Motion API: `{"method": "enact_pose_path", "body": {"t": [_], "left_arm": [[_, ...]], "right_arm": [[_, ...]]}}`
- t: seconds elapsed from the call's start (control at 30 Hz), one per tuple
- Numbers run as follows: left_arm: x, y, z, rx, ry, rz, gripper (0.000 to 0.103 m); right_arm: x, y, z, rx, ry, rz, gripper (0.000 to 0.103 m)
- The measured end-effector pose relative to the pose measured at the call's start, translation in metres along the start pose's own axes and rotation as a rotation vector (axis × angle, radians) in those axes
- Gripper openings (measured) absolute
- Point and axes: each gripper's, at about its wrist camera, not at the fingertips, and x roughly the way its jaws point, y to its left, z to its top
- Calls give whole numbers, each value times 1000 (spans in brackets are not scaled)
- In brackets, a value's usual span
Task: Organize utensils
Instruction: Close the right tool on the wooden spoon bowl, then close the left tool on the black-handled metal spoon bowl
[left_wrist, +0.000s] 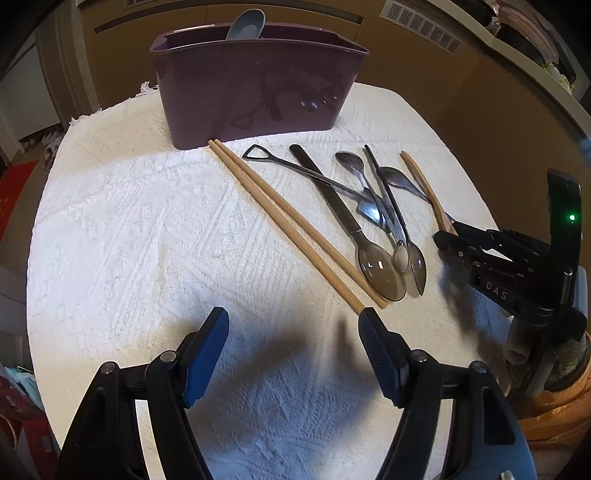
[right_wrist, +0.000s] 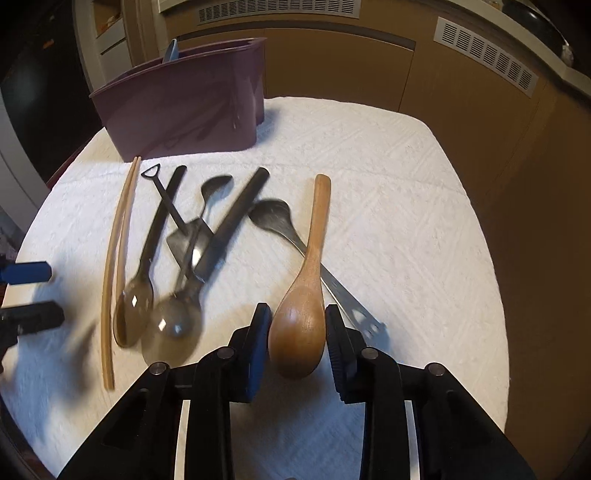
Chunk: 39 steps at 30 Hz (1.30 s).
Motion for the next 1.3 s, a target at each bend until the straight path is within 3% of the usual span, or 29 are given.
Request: {"method": "enact_pose_path", "body": {"t": [0.3, 0.4, 0.6, 0.67, 0.87, 0.93, 1.0, 1.17, 1.3], "left_arm": [[5, -58, 6, 97, 13, -7, 67], [11, -83, 11, 121, 27, -7, 45], [31, -118, 21, 121, 67, -28, 45], [36, -125, 25, 128, 55, 15, 45], [55, -131, 38, 152, 39, 100, 42], [63, -134, 36, 186, 44, 131, 25], [65, -133, 33, 196, 44, 132, 21], [51, -121, 21, 218, 16, 138, 20], [28, -99, 7, 180, -5, 128, 20]], "right_arm": [[-32, -41, -25, 27, -72, -24, 31], [-33, -55, -34, 49, -82, -37, 31], [-30, -81, -58, 115, -101, -15, 31], [-31, -83, -62, 124, -119, -4, 31], [-31, -91, -65, 178, -145, 50, 31], [-31, -94, -66, 194, -149, 67, 31], [-32, -95, -68, 196, -151, 71, 31], [-32, -96, -68, 195, -151, 71, 31], [-31, -93, -67, 186, -149, 58, 31]]}}
